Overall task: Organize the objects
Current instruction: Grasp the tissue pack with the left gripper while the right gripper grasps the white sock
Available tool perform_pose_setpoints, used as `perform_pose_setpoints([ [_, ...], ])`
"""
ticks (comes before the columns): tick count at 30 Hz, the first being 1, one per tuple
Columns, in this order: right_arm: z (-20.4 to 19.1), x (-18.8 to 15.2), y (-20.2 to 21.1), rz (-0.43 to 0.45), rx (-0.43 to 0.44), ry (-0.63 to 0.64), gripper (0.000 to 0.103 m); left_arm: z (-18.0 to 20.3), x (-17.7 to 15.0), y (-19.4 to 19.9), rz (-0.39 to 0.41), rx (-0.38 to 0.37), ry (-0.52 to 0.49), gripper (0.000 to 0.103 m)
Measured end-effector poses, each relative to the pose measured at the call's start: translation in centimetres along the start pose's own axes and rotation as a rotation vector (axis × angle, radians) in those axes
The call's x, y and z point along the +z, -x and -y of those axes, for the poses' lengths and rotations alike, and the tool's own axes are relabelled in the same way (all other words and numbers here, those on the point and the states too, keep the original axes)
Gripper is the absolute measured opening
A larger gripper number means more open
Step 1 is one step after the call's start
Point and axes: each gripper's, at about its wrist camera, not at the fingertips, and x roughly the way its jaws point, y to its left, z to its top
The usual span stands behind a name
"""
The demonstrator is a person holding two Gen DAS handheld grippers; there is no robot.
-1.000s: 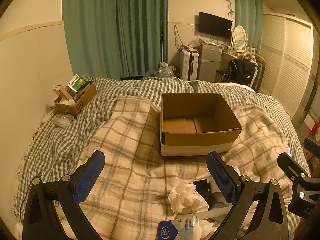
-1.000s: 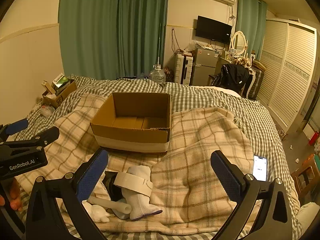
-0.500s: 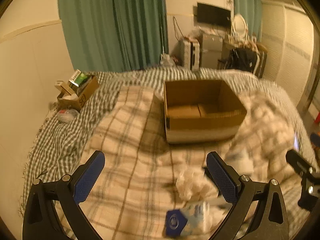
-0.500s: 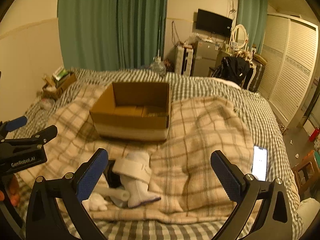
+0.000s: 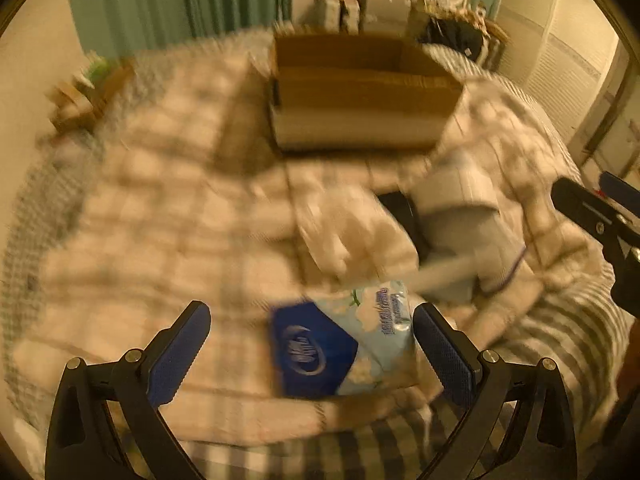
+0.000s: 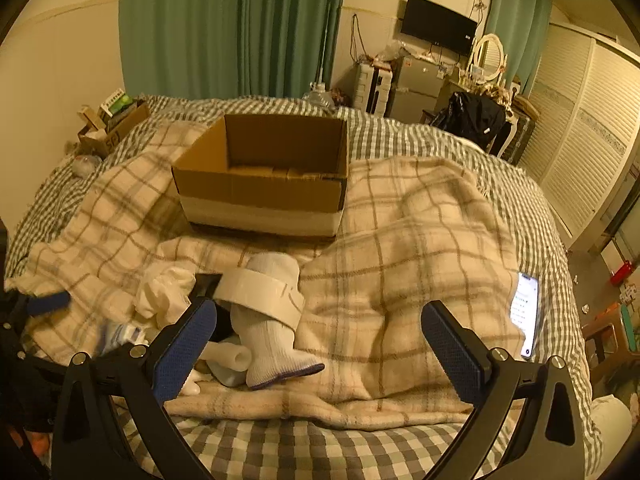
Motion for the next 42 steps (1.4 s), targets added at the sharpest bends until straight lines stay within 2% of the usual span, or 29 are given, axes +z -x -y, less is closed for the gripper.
perform_pose_setpoints([
  [2, -0.3, -0.3, -0.7, -0.025, -0.006, -0.015, 0.103, 0.0, -0.5, -1.3, -0.036, -0.027, -0.001, 0.101],
  [4, -0.9, -0.7, -1.6, -0.059, 0.014, -0.002, 0.102, -0.4, -0.6, -2.0, -0.037, -0.074, 0.017, 0.094],
  [5, -1.3, -0.9, -2.0, -0.080, 0.021, 0.002, 0.101, -0.7, -0.7, -1.8, -0.029, -0.123, 0.027, 0.081],
  [6, -1.8, -1.2, -2.5, -0.103, 0.042, 0.014, 0.096, -0.9, -0.7, -1.5, -0.024, -0.158, 0.038, 0.077],
  [9, -3.0, -1.9, -3.6, -0.144, 0.069, 0.052, 0.086, -1.2, -0.7, -0.8, 0.000, -0.168, 0.049, 0.075],
  [10, -3.3, -2.1, -3.8, -0.151, 0.063, 0.066, 0.080, -1.5, -0.7, -0.5, 0.014, -0.168, 0.060, 0.075],
  [15, -4.5, -2.8, -4.7, -0.185, 0.112, 0.083, 0.067, -3.2, 0.4, 2.1, 0.106, -0.152, 0.120, 0.075],
  [17, -5.4, -3.0, -5.2, -0.196, 0.090, 0.124, 0.062, -3.5, 0.4, 2.4, 0.126, -0.119, 0.117, 0.075],
  [19, -6.0, -3.3, -5.8, -0.213, 0.066, 0.155, 0.047, -3.6, 0.6, 2.2, 0.122, -0.106, 0.116, 0.075],
  [21, -6.4, -3.6, -6.2, -0.224, 0.038, 0.176, 0.042, -3.6, 0.7, 2.1, 0.120, -0.103, 0.114, 0.075],
  [23, -6.5, -3.6, -6.1, -0.208, -0.001, 0.164, 0.036, -3.4, 0.7, 2.2, 0.128, -0.075, 0.098, 0.075],
  [26, -6.5, -3.3, -5.1, -0.169, -0.012, 0.168, 0.030, -3.3, 0.6, 2.4, 0.133, -0.059, 0.088, 0.075],
  [28, -6.3, -3.0, -4.2, -0.144, -0.018, 0.169, 0.023, -3.4, 0.7, 2.8, 0.140, -0.044, 0.086, 0.075],
  [30, -6.0, -2.5, -3.2, -0.119, -0.024, 0.176, 0.014, -3.5, 0.7, 3.3, 0.147, -0.035, 0.085, 0.075],
  [31, -6.0, -2.3, -2.8, -0.112, -0.020, 0.174, 0.003, -3.5, 0.7, 3.6, 0.151, -0.033, 0.085, 0.075],
  [34, -5.1, -1.2, -1.3, -0.067, -0.012, 0.156, 0.001, -3.8, 0.8, 4.5, 0.165, -0.024, 0.097, 0.075],
  [41, -4.0, -0.6, -0.5, -0.049, 0.104, 0.108, 0.001, -4.0, 0.6, 5.3, 0.177, 0.001, 0.096, 0.075],
  [42, -4.4, -0.7, -0.8, -0.056, 0.118, 0.117, 0.007, -4.0, 0.6, 5.3, 0.176, 0.004, 0.095, 0.075],
])
